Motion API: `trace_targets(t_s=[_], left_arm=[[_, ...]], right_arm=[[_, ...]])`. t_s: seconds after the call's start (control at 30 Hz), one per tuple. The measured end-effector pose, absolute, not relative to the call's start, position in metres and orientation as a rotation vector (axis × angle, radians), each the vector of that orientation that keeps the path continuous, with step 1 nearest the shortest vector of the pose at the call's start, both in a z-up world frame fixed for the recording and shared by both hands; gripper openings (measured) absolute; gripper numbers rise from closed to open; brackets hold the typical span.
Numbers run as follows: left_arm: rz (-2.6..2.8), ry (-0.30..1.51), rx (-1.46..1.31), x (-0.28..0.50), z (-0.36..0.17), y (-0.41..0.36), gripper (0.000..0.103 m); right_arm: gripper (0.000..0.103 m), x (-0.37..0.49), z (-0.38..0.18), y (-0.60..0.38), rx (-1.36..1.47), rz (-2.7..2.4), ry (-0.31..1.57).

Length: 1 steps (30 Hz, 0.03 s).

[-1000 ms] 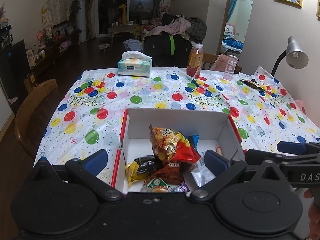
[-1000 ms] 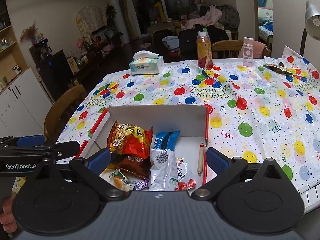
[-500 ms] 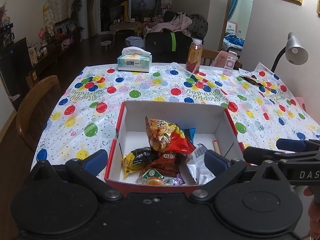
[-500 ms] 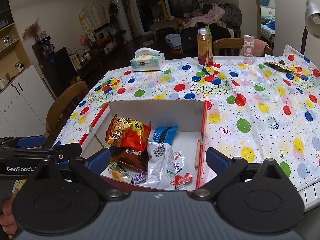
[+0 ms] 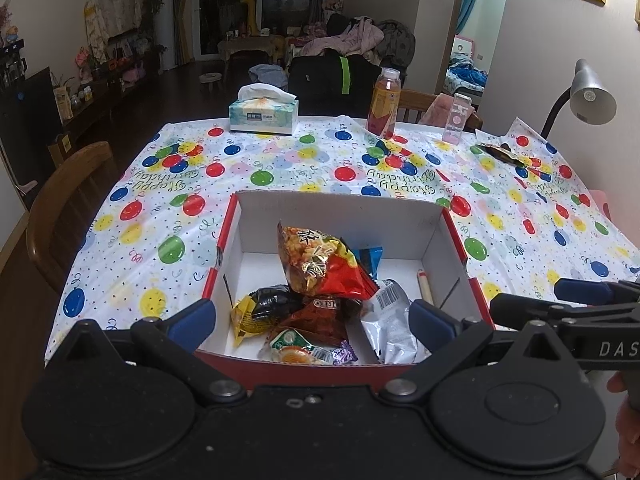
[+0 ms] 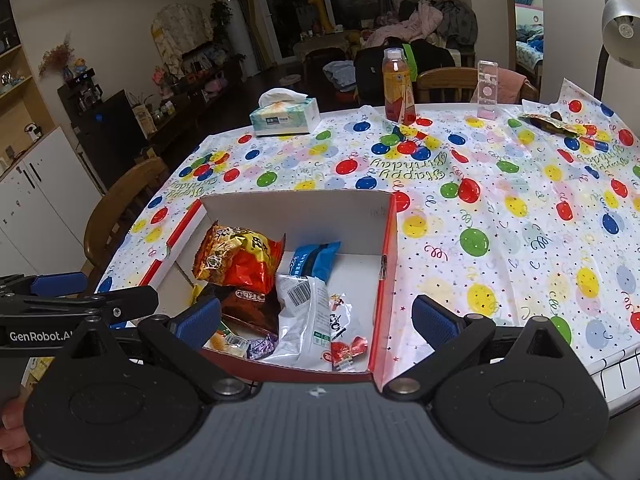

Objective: Organize snacks

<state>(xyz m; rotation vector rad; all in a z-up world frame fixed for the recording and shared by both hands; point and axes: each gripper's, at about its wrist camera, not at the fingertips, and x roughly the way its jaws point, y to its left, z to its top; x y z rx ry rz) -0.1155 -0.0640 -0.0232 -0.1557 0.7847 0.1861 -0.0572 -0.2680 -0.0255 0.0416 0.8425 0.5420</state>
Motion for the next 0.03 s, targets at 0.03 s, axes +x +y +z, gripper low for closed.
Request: trace_targets(t_s=[0.03], left_arm=[[0.185,0.785,-0.157,-0.1152,-0.0233,-0.0635,0.103]], right_arm=[[0.102,-0.0568,-0.0257,-0.2685,0.042,0.542,0.844]])
